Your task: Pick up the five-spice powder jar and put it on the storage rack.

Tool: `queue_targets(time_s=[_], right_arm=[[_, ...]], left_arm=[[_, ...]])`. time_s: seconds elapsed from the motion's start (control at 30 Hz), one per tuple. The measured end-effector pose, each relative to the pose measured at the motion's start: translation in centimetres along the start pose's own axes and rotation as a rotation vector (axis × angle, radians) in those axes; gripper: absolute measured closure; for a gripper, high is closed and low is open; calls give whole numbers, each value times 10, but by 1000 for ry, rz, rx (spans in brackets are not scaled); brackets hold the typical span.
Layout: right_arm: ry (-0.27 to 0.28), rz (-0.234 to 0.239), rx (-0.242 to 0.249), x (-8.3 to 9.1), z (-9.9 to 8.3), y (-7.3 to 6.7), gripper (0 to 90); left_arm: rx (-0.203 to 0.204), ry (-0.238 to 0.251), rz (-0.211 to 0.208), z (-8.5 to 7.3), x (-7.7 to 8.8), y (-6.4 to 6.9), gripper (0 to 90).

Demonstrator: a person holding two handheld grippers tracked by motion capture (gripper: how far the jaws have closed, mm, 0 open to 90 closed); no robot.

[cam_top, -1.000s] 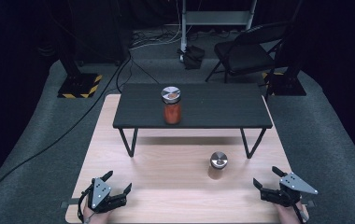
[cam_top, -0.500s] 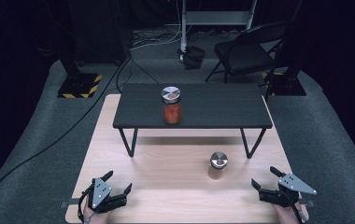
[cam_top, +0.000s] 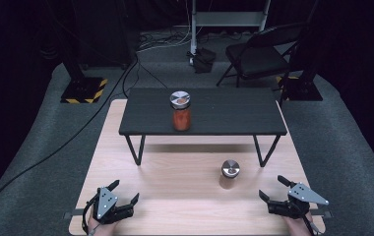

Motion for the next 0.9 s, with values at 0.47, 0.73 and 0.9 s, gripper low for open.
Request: queue_targets(time_s=[0.47, 0.73, 0.9], right_arm=[[33, 82, -10, -6, 13, -15, 67], [41, 113, -5, -10, 22, -21, 67], [33, 131, 13, -15, 28, -26, 70]], left_arm=[[-5, -4, -1, 0, 0, 0, 142], [-13, -6, 1, 0, -1, 1, 142], [-13, -7, 1, 0, -1, 1, 142]])
Point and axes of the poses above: each handheld gripper's, and its own axes: x roughly backward along the jaws, z roughly out of its top, y roughly to its right, the point moved 7 cm from there along -x, roughly forward along the jaws, and after that the axes turned 14 degrees about -z, right-handed, at the moved point
